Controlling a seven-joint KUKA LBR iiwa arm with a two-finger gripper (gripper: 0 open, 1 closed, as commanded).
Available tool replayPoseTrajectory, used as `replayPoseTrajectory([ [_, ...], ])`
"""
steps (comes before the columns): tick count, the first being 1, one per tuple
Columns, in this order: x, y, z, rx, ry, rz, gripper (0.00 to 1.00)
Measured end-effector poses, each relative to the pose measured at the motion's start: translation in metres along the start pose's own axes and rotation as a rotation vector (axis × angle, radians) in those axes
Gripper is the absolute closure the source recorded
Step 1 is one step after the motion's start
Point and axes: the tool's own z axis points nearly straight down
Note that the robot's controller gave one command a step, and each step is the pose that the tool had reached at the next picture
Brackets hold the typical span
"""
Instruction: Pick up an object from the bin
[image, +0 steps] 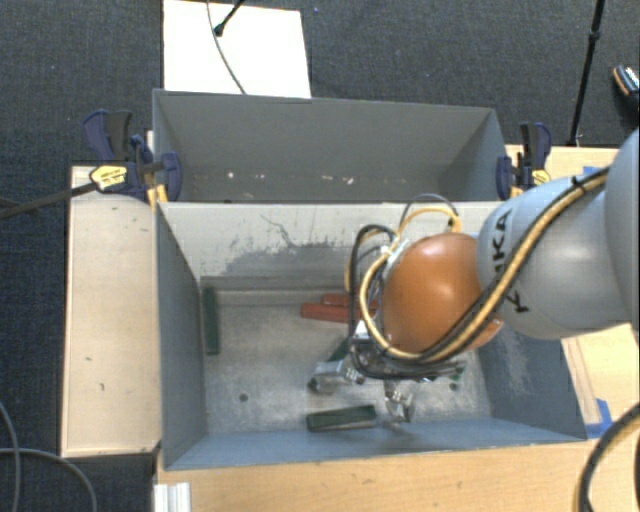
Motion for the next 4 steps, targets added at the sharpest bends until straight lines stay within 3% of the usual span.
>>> replayPoseTrajectory([
  [1, -0.078, 0.047, 0.009, 0.001, -0.006, -0.022, 0.00],
  [2, -0.075, 0.041, 0.007, 0.009, -0.008, -0.016, 1.00],
  [3, -0.094, -0.002, -0.118, 0.011, -0.007, -0.051, 1.00],
  [4, -0.127, 0.011, -0.180, 0.007, -0.008, 0.075, 1.00],
])
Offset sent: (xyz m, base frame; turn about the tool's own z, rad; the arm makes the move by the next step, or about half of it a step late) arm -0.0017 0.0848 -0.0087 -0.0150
